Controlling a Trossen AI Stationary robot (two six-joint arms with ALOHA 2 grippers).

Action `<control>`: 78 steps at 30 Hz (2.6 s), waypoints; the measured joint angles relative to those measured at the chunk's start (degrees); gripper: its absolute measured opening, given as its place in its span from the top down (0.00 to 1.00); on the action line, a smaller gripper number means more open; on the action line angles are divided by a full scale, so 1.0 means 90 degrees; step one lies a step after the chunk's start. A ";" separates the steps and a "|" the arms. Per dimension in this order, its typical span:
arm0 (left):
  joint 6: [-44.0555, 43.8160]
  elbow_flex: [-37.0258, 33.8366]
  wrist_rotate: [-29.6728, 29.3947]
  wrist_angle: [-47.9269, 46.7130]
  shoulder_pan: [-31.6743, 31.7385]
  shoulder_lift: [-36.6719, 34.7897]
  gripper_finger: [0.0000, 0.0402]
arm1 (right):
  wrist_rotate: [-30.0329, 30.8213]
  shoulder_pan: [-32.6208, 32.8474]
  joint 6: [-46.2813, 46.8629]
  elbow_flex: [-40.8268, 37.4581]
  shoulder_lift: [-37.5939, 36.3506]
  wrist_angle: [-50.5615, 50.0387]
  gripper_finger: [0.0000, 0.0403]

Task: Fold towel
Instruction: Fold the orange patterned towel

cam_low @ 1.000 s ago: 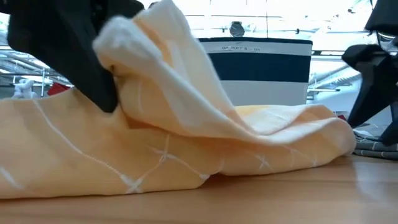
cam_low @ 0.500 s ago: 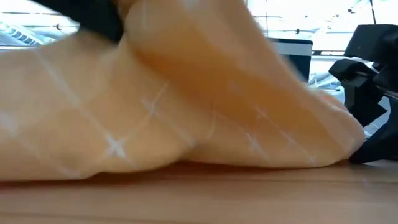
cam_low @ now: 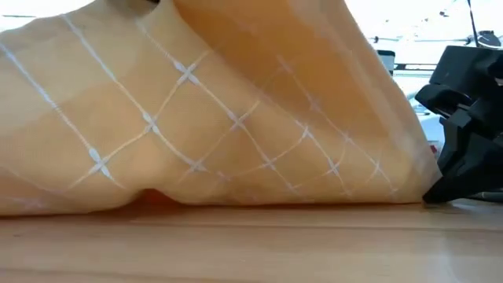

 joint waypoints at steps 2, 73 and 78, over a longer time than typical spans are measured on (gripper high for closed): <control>0.0052 0.0000 -0.0016 -0.0113 0.0001 0.0000 0.99 | -0.0037 0.0009 0.0015 0.0000 -0.0032 -0.0069 0.99; 0.2283 -0.0019 -0.0594 -0.1007 0.3527 -0.3687 0.99 | 0.0701 -0.1164 -0.3331 0.5484 -0.3807 -0.5089 1.00; 0.1830 -0.0364 0.0008 -0.1271 0.3382 -0.3638 0.99 | -0.0379 -0.0941 -0.2555 0.4895 -0.3735 -0.5055 1.00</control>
